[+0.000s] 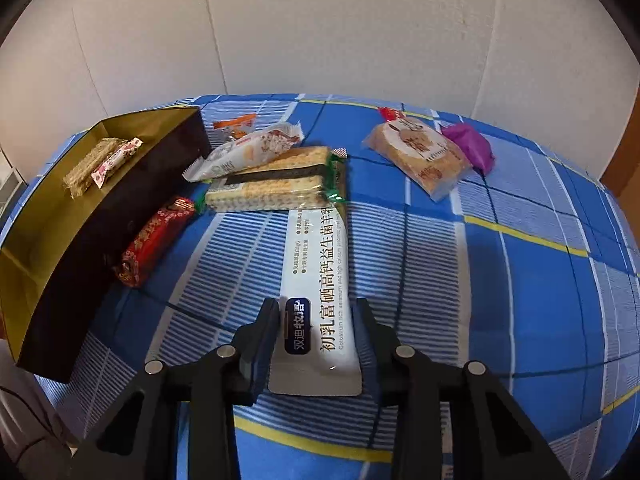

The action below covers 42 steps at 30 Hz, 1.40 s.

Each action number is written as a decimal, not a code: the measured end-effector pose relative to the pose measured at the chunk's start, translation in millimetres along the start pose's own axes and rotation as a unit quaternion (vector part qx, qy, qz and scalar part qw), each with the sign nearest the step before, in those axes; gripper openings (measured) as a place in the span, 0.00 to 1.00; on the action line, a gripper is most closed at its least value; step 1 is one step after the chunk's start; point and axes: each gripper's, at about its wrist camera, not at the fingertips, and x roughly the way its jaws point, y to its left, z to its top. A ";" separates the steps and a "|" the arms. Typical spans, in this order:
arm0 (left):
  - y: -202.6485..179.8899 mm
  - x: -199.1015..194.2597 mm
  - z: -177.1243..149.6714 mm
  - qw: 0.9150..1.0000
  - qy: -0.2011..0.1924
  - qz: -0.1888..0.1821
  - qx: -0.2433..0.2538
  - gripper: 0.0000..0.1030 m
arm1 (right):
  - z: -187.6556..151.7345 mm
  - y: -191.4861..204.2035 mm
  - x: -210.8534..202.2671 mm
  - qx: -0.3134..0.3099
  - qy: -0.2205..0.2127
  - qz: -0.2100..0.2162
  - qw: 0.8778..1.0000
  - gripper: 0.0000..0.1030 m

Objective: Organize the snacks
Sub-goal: 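Move the right gripper to the white-and-gold milk stick pack, then grasp the white biscuit pack with the left gripper while the right gripper holds the milk stick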

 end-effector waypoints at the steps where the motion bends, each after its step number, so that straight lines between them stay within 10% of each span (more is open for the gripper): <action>1: -4.3 2.5 1.3 1.000 0.005 -0.002 0.005 1.00 | -1.7 -5.0 -2.2 0.009 0.001 0.000 1.000 0.37; 17: -56.7 112.2 83.6 0.992 0.103 -0.013 0.073 0.99 | -14.7 -43.8 -19.1 0.091 0.011 -0.006 0.996 0.37; 28: -64.3 191.8 114.8 0.980 0.174 -0.066 0.068 0.71 | -15.2 -46.2 -17.2 0.086 0.006 0.019 0.996 0.36; 42: -65.4 162.4 93.3 0.972 0.190 -0.100 0.094 0.68 | -19.3 -71.2 -20.8 0.142 0.009 0.046 0.989 0.29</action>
